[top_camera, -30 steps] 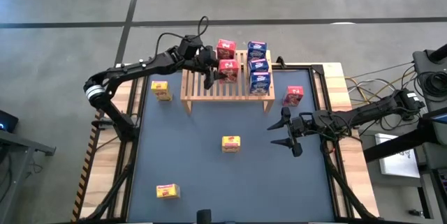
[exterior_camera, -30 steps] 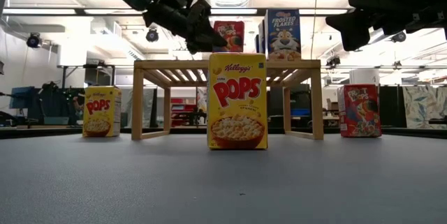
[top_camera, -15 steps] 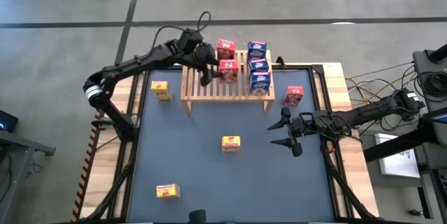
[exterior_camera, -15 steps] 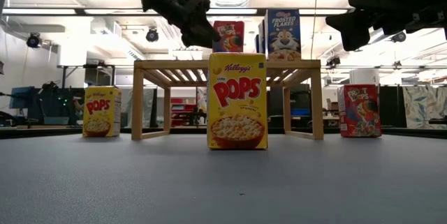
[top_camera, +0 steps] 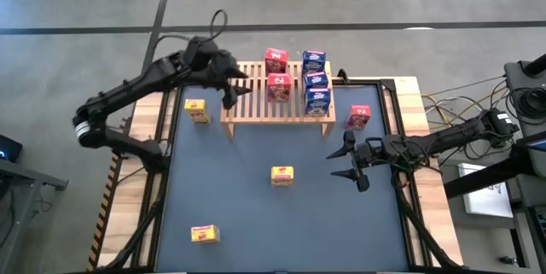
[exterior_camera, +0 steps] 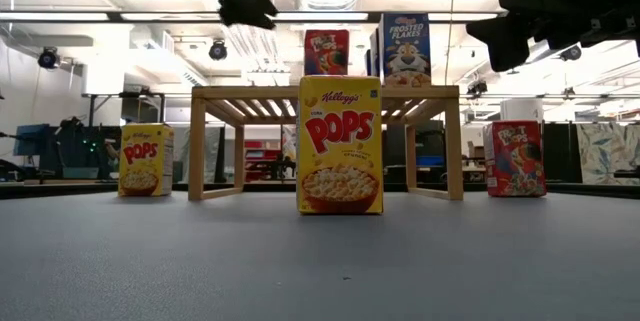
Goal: Stack cereal on shelf
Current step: Put the red cereal box on the shelf aligned with the other red cereal box
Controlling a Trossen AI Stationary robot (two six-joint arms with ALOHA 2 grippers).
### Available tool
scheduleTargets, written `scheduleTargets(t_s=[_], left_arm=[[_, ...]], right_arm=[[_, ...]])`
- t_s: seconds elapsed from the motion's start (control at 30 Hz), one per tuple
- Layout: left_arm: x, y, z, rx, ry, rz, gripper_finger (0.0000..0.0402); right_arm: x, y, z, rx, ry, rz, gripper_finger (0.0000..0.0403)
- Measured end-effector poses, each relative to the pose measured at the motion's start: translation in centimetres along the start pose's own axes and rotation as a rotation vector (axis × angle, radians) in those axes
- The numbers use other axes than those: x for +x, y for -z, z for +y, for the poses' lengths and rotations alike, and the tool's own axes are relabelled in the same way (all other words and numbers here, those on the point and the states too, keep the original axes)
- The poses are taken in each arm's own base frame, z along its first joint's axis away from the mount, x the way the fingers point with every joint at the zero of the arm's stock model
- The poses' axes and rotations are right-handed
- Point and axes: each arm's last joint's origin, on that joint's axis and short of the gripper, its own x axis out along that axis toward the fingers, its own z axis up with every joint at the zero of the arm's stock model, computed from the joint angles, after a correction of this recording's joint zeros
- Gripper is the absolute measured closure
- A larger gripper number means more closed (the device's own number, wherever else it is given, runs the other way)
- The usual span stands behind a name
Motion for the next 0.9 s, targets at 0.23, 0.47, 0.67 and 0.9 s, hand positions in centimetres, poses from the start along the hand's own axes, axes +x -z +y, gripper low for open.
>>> scheduleTargets(t_s=[0.23,0.47,0.67,0.9], left_arm=[[-1.7,4.8,-3.8,-0.014,-0.001,-0.125,0.0188],[-0.6,11.6,-7.6,-0.048,0.033,-0.371,0.019],[-0.2,15.0,-9.8,-0.093,0.097,-0.567,0.019],[0.5,15.6,-12.8,-0.097,0.189,-0.657,0.019]], right_arm=[[0.0,-0.3,0.0,0.006,-0.001,-0.026,0.0168],[0.0,-0.4,0.0,-0.012,-0.001,-0.037,0.0168],[0.0,-0.5,0.0,-0.042,0.002,-0.051,0.0168],[0.0,-0.5,0.0,-0.055,0.002,-0.053,0.0168]])
